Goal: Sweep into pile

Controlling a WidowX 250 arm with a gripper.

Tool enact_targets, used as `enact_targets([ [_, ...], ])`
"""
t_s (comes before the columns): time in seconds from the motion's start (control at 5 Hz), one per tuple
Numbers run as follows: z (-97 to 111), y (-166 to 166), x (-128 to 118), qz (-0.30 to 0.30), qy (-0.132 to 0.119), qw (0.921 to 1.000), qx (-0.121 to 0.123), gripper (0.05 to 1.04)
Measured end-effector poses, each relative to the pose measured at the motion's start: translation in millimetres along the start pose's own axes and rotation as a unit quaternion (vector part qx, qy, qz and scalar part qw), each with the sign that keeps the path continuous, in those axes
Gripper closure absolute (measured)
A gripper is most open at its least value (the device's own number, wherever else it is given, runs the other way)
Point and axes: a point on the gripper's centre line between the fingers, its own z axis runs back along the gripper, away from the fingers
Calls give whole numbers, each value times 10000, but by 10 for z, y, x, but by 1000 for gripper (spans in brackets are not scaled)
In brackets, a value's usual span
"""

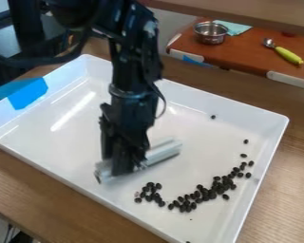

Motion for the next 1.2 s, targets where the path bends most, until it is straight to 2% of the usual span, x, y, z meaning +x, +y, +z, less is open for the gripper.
enact_targets([
  [0.4,-72,-275,74,92,-153,9998,-79,722],
  [0.6,-67,-371,105,415,-232,9981,-380,723],
  [0.8,-64,-522,120,759,-108,9933,-864,722],
  [1.0,-21,-633,159,1033,40,9872,-1217,722],
  [1.2,24,-685,185,1086,45,9849,-1348,722],
])
